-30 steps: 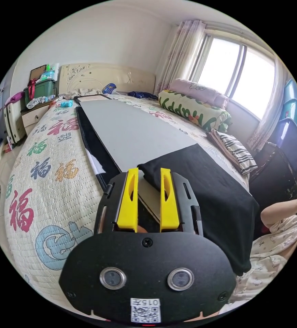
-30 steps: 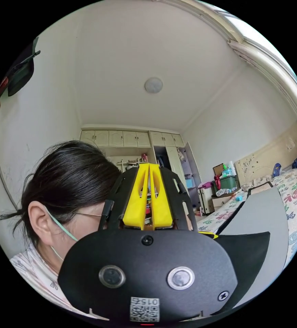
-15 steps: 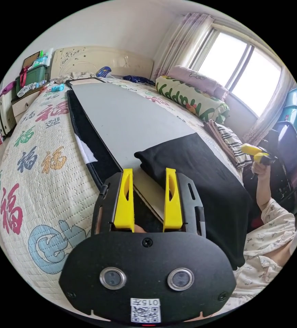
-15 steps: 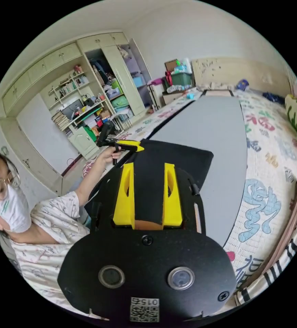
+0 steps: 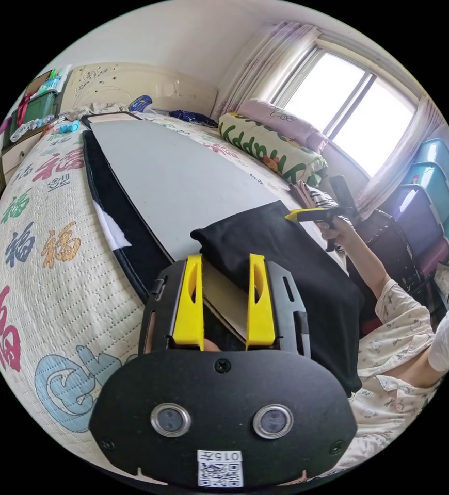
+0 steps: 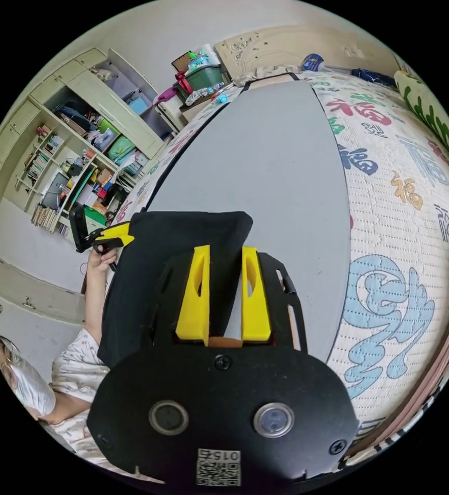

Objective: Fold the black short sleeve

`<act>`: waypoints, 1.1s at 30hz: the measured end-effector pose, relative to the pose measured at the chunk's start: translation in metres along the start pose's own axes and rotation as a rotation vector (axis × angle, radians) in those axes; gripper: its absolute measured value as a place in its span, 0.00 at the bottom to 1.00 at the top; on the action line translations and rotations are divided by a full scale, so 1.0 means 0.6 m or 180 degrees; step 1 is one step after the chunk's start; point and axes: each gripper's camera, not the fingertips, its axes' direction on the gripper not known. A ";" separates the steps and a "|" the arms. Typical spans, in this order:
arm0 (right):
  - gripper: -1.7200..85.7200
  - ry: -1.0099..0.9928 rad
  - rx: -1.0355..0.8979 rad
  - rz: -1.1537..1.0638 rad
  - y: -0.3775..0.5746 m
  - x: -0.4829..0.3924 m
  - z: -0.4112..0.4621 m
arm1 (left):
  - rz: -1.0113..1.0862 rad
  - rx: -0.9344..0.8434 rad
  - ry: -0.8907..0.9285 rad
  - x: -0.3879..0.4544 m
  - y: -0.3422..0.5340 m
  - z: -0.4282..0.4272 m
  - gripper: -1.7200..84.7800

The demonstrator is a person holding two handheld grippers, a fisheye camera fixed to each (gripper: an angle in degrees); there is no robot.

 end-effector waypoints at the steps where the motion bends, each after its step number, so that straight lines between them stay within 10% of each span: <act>1: 0.11 -0.0003 -0.0024 -0.0001 -0.002 -0.002 0.007 | 0.0018 -0.0002 0.0027 0.005 -0.002 0.009 0.17; 12: 0.07 -0.0129 0.0580 -0.0362 0.124 -0.039 0.017 | 0.0324 0.0304 -0.0081 0.127 0.033 -0.017 0.08; 23: 0.07 0.0451 0.2491 -0.1611 0.577 -0.217 -0.253 | 0.1728 0.1912 -0.0110 0.678 0.135 -0.276 0.04; 33: 0.07 0.1132 0.3281 -0.1687 0.825 -0.210 -0.306 | 0.2315 0.2383 0.0081 1.028 0.129 -0.212 0.03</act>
